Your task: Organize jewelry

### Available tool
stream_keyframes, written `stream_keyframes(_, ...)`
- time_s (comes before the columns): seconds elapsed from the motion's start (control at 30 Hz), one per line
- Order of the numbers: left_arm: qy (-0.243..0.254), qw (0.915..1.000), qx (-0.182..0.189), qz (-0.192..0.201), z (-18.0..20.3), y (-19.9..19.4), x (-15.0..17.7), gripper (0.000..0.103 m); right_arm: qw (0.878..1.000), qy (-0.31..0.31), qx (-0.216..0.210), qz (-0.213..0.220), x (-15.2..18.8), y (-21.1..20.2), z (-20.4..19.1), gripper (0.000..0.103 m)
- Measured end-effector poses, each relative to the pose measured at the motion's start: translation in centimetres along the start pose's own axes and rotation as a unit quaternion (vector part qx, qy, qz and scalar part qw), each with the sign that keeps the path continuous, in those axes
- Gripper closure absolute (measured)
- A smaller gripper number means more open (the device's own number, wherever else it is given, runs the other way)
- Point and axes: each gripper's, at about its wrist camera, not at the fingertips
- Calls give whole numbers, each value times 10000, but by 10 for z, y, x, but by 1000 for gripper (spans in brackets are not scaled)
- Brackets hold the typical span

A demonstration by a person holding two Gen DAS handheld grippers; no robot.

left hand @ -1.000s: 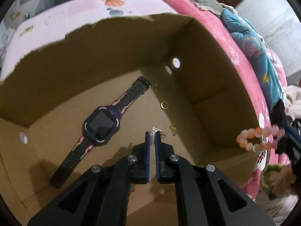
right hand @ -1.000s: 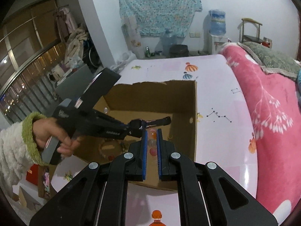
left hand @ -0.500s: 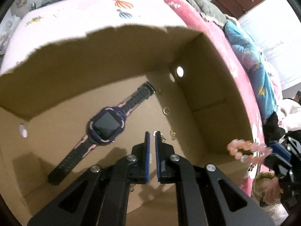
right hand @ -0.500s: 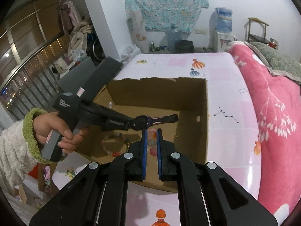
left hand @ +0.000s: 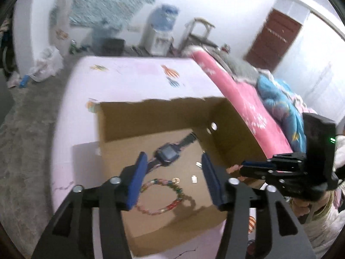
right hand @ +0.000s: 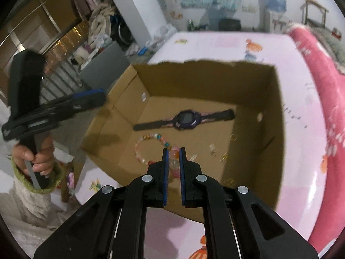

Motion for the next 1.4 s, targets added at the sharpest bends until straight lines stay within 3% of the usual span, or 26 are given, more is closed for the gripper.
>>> stream_keyframes(0.13,-215,9996,-60,188,-14,-17,20,44,9985,109,-187,-510,1,20,-2,95)
stream_keyframes(0.3,-482,9985,-67,266,-31,-22,37,39,9967,222,234,-748,7,21,6,78)
stream_keyframes(0.37,-617,9976,42,322,-37,-23,42,37,9971,217,374,-620,9,10,8,78)
stream_keyframes(0.47,-760,9965,113,314,-44,-21,47,34,9971,210,727,-78,13,-23,9,74)
stream_keyframes(0.5,-818,9961,114,295,-46,-19,49,33,9964,235,808,70,13,-30,11,70)
stream_keyframes(0.57,-922,9953,134,270,-50,-15,52,28,9915,389,1117,544,16,-53,17,52)
stream_keyframes(0.67,-1229,9922,192,127,-60,-4,57,25,9791,759,1637,934,26,-66,41,39)
stream_keyframes(0.73,-1412,9895,320,25,-64,5,59,25,9795,1042,1524,804,30,-56,56,39)
stream_keyframes(0.8,-1575,9856,602,-133,-66,18,61,25,9838,1428,949,515,35,-33,77,39)
stream_keyframes(0.9,-1733,9832,521,-254,-65,31,65,21,9819,1882,185,-84,42,2,92,39)
stream_keyframes(1.17,-1429,9895,-77,-186,-41,29,71,21,9850,1540,762,-129,41,-2,64,39)
stream_keyframes(1.4,-1332,9906,24,-313,-28,11,88,21,9828,1609,900,-118,63,-24,56,39)
Point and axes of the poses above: each gripper's, at about its wrist camera, not at the fingertips, and y roughly the way its jaws point, z to its right, x to its underside, and after that the axes turned 2 degrees about -y, right-handed
